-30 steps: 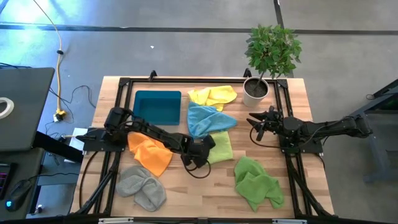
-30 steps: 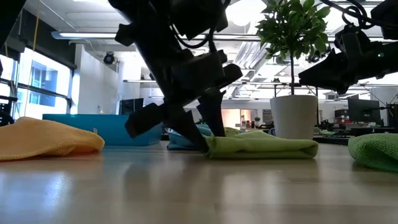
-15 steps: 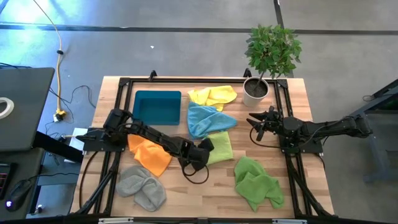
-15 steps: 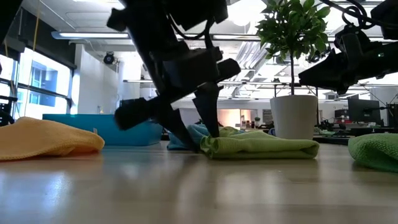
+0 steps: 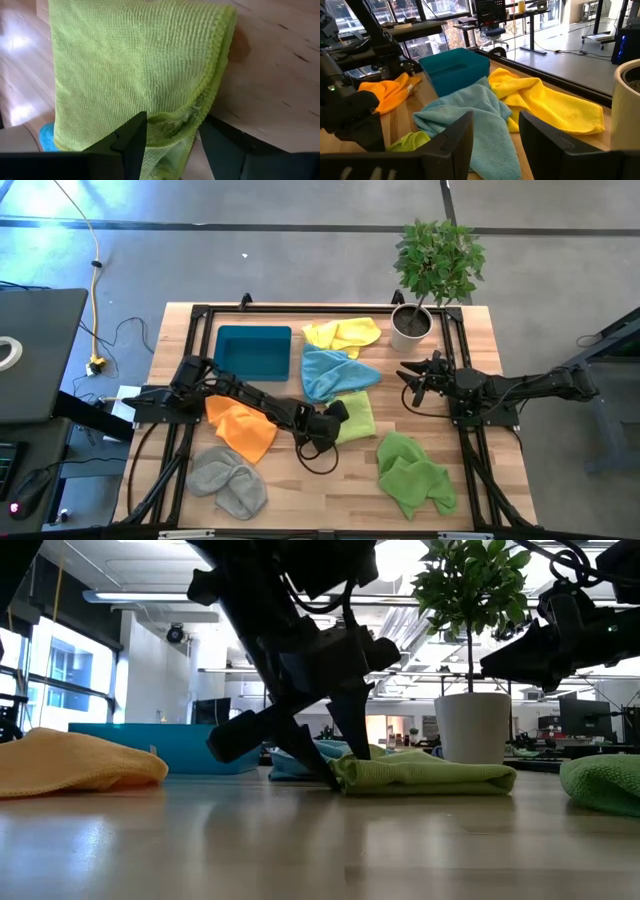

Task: Fold microfiber towels
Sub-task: Put the folded light green microfiber cloth into the blue bin

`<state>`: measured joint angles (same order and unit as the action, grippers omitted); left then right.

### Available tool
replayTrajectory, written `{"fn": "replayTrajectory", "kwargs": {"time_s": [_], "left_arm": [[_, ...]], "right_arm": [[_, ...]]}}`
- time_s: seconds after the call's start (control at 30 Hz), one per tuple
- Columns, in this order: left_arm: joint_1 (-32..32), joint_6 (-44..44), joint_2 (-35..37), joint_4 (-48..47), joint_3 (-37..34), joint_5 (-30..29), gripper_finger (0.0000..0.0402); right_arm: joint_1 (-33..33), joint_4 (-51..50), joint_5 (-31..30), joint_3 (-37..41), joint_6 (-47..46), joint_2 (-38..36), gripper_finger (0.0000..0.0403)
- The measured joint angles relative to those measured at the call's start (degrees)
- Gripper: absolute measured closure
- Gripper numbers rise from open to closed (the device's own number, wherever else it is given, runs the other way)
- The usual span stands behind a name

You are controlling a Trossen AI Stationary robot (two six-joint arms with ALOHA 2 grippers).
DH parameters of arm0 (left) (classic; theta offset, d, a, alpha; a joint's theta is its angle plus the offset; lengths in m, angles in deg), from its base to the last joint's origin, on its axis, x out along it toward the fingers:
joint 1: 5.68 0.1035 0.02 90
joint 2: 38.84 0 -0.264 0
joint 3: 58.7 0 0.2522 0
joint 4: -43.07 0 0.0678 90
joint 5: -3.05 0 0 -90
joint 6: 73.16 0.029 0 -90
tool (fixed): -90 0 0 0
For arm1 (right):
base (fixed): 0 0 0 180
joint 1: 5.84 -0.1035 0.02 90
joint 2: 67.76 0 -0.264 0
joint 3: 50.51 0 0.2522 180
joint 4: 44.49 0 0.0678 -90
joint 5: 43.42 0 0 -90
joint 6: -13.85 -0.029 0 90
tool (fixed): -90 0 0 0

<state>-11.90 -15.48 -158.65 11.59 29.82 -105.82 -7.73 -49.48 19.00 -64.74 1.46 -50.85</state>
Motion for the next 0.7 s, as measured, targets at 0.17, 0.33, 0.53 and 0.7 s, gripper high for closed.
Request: {"fn": "replayTrajectory", "kwargs": {"time_s": [0.17,0.33,0.53,0.7], "left_arm": [[0.09,-0.88,-0.19,0.20,-0.07,0.00,0.0268],[0.11,-3.18,-0.44,0.79,0.27,0.09,0.0373],[0.26,-10.16,-0.62,0.60,1.92,0.67,0.0386],[0.26,-15.83,-0.42,-6.38,7.31,0.52,0.0396]], "right_arm": [[0.01,0.00,-0.02,0.00,0.00,-0.01,0.0254],[0.00,0.00,-0.02,0.00,0.00,-0.01,0.0254],[0.00,0.00,-0.02,0.00,0.00,-0.01,0.0254],[0.02,0.00,-0.04,0.00,0.00,-0.01,0.0254]]}}
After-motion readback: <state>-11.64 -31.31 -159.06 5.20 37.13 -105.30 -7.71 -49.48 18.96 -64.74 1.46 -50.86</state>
